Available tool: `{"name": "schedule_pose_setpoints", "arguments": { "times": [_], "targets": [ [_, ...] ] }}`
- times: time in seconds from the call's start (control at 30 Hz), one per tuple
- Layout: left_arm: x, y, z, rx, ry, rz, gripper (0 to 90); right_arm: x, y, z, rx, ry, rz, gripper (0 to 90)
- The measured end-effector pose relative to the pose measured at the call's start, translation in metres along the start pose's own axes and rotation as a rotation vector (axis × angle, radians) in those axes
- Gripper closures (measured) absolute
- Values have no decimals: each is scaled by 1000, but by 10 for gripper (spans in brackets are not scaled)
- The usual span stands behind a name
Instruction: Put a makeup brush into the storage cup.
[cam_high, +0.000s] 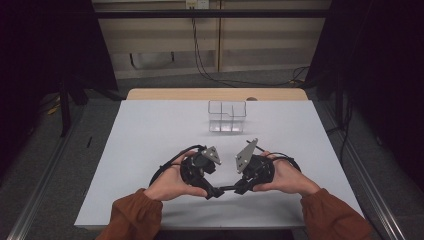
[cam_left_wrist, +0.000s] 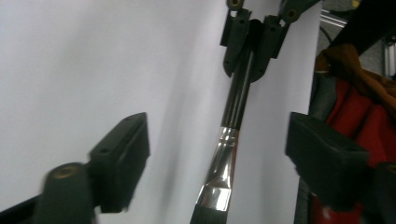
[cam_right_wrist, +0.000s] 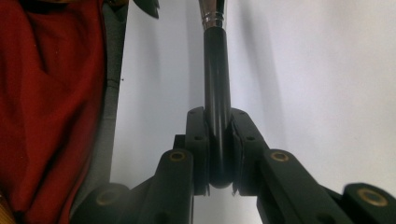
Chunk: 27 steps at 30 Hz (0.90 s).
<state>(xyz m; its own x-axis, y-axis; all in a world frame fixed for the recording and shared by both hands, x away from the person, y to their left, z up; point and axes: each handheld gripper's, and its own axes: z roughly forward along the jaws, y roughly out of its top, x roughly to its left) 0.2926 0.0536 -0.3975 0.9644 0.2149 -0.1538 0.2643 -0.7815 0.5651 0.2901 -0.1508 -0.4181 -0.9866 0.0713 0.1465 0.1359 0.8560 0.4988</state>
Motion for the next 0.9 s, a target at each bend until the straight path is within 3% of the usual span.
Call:
{"name": "schedule_pose_setpoints", "arguments": {
  "times": [0.17,0.23,0.27,0.33,0.4,0.5,0.7,0.77,0.83,0.9],
  "targets": [
    [5,-4,-5,-49,25,-26,87,0,-1,-2,-24,-21,2,800],
    [8,-6,-10,-63,1,-8,37,1,-1,-4,-26,-27,2,800],
    [8,-7,-12,-80,10,-16,47,2,-1,-5,-29,-36,9,800],
    [9,-10,-17,-116,82,-22,51,3,-2,-7,-30,-46,14,800],
    [11,-14,-21,-146,125,-42,55,2,-4,-9,-42,-52,14,800],
    [15,-22,-26,-178,126,-62,53,2,-10,-12,-55,-52,31,800],
    [15,-37,-30,-205,166,-70,50,2,-24,-14,-59,-78,73,801],
    [15,-42,-32,-225,182,-92,32,3,-26,-16,-69,-90,81,800],
    [13,-47,-33,-244,172,-105,36,5,-28,-16,-74,-93,89,800],
    [12,-51,-36,-259,200,-108,36,8,-32,-16,-69,-113,98,800]
  ]
}}
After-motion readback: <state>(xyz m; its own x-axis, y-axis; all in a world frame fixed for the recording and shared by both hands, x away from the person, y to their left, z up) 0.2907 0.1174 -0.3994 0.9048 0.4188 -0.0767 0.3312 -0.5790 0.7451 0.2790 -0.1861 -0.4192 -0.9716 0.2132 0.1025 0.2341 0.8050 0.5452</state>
